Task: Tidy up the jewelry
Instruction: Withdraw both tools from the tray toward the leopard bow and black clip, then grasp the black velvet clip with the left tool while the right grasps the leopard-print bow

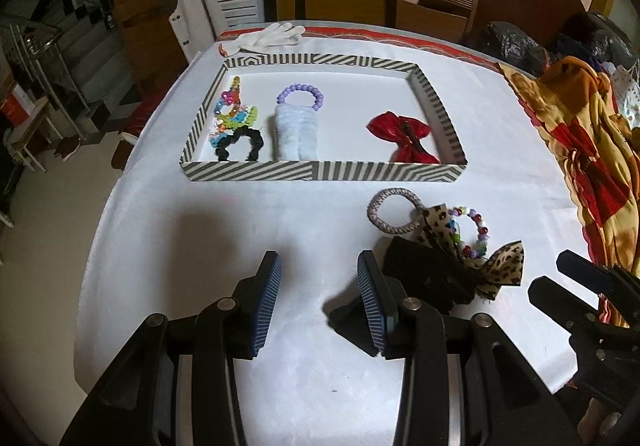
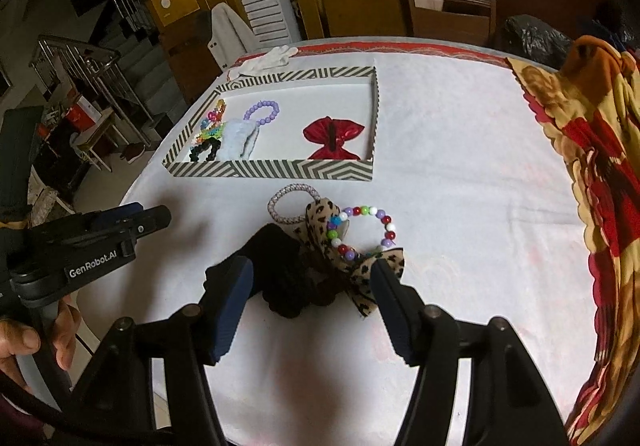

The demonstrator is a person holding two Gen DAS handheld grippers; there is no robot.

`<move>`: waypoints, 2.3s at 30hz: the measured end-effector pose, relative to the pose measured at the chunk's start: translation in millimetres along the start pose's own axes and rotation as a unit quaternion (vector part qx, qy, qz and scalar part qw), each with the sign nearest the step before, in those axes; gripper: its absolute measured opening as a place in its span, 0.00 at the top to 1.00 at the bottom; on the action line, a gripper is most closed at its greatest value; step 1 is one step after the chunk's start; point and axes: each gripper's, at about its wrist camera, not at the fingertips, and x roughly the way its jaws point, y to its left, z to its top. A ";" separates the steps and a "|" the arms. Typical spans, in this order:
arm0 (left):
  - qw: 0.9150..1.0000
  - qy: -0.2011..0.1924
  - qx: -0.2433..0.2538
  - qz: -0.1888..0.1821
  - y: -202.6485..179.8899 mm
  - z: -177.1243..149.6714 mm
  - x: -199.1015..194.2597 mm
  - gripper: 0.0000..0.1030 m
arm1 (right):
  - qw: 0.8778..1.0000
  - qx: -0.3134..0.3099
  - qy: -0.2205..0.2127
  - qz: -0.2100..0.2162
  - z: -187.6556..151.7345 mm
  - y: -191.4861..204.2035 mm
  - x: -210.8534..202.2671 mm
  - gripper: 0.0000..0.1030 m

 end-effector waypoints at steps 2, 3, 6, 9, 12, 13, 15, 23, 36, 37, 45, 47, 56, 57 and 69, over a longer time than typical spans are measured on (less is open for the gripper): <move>1.000 0.002 0.000 -0.002 -0.8 -2.1 -0.2 0.55 | 1.000 -0.002 0.002 -0.002 -2.5 -1.3 0.4 0.37; 1.000 0.003 0.001 -0.003 -0.4 -3.5 -0.1 0.55 | 1.000 0.000 0.004 -0.002 -3.4 -2.4 1.4 0.37; 1.000 0.009 0.001 -0.008 1.4 -8.4 1.7 0.55 | 1.000 0.006 0.011 -0.001 -9.1 -7.5 3.9 0.37; 1.000 0.019 0.002 -0.013 1.3 -14.3 5.5 0.55 | 1.000 0.011 0.016 -0.003 -13.8 -12.0 6.2 0.37; 0.999 0.029 -0.001 -0.024 0.4 -19.7 8.8 0.55 | 1.000 0.014 0.019 -0.005 -16.9 -15.5 8.2 0.37; 0.999 0.032 -0.001 -0.027 -0.5 -20.7 9.4 0.55 | 1.000 0.014 0.019 -0.006 -18.4 -15.5 8.4 0.37; 0.999 0.038 0.004 -0.036 -5.0 -23.7 11.7 0.55 | 1.000 0.016 0.023 -0.006 -21.4 -17.1 10.2 0.37; 0.993 0.073 0.027 -0.085 -25.2 -33.0 27.1 0.55 | 0.999 0.034 0.036 -0.008 -32.4 -26.7 18.1 0.37; 0.985 0.114 0.039 -0.122 -37.1 -34.0 58.8 0.55 | 0.994 0.098 0.048 -0.011 -41.6 -54.5 33.0 0.37; 0.985 0.115 0.040 -0.122 -37.5 -33.7 61.0 0.55 | 0.994 0.101 0.049 -0.009 -41.1 -56.0 35.1 0.37; 0.983 0.121 0.052 -0.131 -38.7 -27.1 77.1 0.55 | 0.988 0.143 0.050 0.013 -30.5 -68.2 60.0 0.36; 0.982 0.123 0.059 -0.132 -40.2 -26.7 79.2 0.55 | 0.987 0.153 0.053 0.020 -29.7 -69.9 67.5 0.36; 0.981 0.119 0.070 -0.137 -40.0 -23.2 83.1 0.55 | 0.980 0.190 0.031 0.047 -31.6 -77.2 86.0 0.68; 0.981 0.117 0.071 -0.138 -39.7 -23.5 82.6 0.55 | 0.980 0.189 0.032 0.054 -32.6 -76.6 89.0 0.78; 0.982 0.093 0.051 -0.155 -26.3 -17.3 69.9 0.88 | 0.986 0.150 -0.022 0.071 -22.2 -75.3 43.4 0.96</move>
